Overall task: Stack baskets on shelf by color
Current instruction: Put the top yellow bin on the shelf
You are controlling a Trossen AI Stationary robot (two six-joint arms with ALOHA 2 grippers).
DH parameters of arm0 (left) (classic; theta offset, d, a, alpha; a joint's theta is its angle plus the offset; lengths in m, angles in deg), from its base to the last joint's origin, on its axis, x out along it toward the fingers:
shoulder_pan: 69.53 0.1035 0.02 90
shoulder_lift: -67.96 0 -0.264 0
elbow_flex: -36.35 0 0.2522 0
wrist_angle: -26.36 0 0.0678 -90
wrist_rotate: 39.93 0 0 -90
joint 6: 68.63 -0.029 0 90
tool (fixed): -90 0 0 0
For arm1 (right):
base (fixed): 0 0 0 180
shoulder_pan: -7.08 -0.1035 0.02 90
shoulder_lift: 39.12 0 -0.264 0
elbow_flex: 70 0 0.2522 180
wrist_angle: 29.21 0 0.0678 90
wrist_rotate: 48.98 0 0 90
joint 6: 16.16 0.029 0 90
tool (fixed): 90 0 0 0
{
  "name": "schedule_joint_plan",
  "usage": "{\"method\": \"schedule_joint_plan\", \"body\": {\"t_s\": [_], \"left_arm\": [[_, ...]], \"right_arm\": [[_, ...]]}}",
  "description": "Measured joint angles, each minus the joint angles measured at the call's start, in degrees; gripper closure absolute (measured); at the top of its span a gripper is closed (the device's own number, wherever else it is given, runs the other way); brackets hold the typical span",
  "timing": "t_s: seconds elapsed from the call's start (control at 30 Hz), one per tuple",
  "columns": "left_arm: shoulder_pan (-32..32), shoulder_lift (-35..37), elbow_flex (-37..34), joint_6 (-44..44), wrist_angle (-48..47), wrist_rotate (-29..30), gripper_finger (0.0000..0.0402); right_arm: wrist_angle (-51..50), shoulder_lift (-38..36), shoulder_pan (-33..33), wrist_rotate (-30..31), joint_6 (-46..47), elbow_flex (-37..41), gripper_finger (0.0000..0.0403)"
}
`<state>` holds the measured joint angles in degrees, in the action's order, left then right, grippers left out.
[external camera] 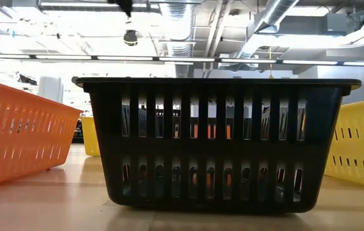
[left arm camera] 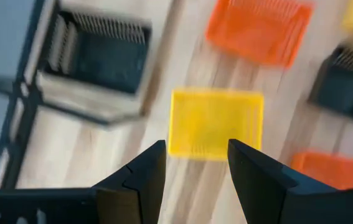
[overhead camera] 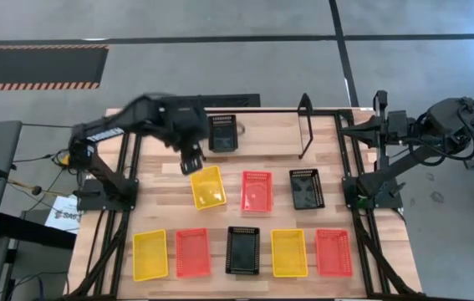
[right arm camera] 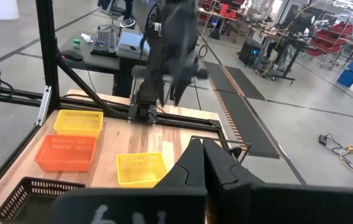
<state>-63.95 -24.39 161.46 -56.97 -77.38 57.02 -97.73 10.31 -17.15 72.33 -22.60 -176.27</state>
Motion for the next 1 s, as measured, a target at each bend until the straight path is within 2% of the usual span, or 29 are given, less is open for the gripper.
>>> {"method": "schedule_joint_plan", "body": {"t_s": [0.2,0.37,0.47,0.73,0.9,1.0], "left_arm": [[-4.26,3.05,-16.19,10.29,1.44,0.89,0.0242],[-8.50,5.86,-27.92,15.48,13.91,-1.74,0.0242],[-10.46,6.59,-32.75,19.55,17.34,-1.59,0.0242],[-12.47,6.55,-39.59,31.96,16.35,-0.21,0.0242],[-12.08,6.57,-40.17,44.13,18.34,5.51,0.0242],[-11.97,6.57,-40.17,51.00,21.21,6.84,0.0242]], "right_arm": [[-0.02,0.00,-0.01,0.00,0.00,0.00,0.0401],[-0.02,0.00,0.00,0.00,-0.02,0.00,0.0401],[-0.02,0.00,-0.02,0.00,0.00,0.00,0.0401],[0.49,0.00,-0.02,0.00,0.00,0.00,0.0401],[0.64,0.13,-0.02,0.00,0.00,0.00,0.0401],[0.83,0.23,-0.02,0.00,0.01,0.00,0.0401]]}}
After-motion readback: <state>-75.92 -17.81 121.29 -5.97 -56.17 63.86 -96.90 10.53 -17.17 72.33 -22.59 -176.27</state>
